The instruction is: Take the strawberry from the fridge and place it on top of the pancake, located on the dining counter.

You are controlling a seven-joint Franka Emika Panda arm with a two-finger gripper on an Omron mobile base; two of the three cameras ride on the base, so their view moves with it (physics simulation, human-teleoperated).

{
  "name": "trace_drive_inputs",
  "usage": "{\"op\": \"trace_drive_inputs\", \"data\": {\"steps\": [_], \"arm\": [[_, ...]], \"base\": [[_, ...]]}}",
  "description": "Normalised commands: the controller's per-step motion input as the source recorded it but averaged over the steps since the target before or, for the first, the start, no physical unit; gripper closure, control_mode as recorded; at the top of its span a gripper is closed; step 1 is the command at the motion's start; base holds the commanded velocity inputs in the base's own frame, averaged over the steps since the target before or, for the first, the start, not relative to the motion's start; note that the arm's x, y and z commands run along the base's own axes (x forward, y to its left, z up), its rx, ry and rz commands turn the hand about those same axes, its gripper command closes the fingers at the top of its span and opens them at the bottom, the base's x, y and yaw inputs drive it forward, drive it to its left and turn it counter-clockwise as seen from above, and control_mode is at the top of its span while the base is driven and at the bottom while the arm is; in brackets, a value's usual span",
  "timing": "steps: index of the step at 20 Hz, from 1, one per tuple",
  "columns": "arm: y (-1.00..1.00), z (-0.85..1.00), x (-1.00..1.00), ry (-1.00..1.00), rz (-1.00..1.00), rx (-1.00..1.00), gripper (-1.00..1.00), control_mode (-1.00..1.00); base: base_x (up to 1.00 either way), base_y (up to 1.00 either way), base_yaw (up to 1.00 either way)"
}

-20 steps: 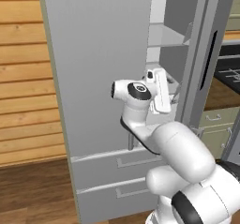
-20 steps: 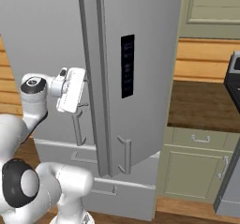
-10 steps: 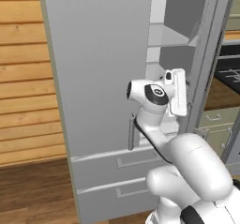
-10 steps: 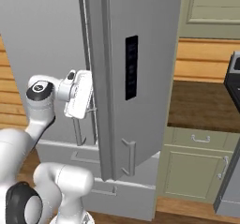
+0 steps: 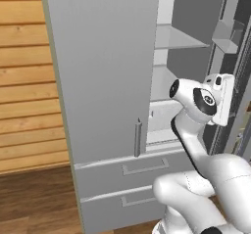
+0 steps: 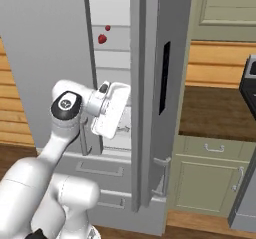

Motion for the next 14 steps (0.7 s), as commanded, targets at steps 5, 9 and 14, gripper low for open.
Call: {"op": "trace_drive_inputs", "data": {"steps": [5, 9, 14], "arm": [[-0.82, 0.00, -0.04, -0.03, -0.13, 0.08, -1.00, -1.00], [-0.73, 0.00, 0.00, -0.02, -0.10, 0.02, -1.00, -1.00], [-0.52, 0.04, -0.14, -0.08, -0.06, 0.09, -1.00, -1.00]], "base": [[0.00, 0.00, 0.00], [0.00, 0.00, 0.00], [0.00, 0.00, 0.00]]}}
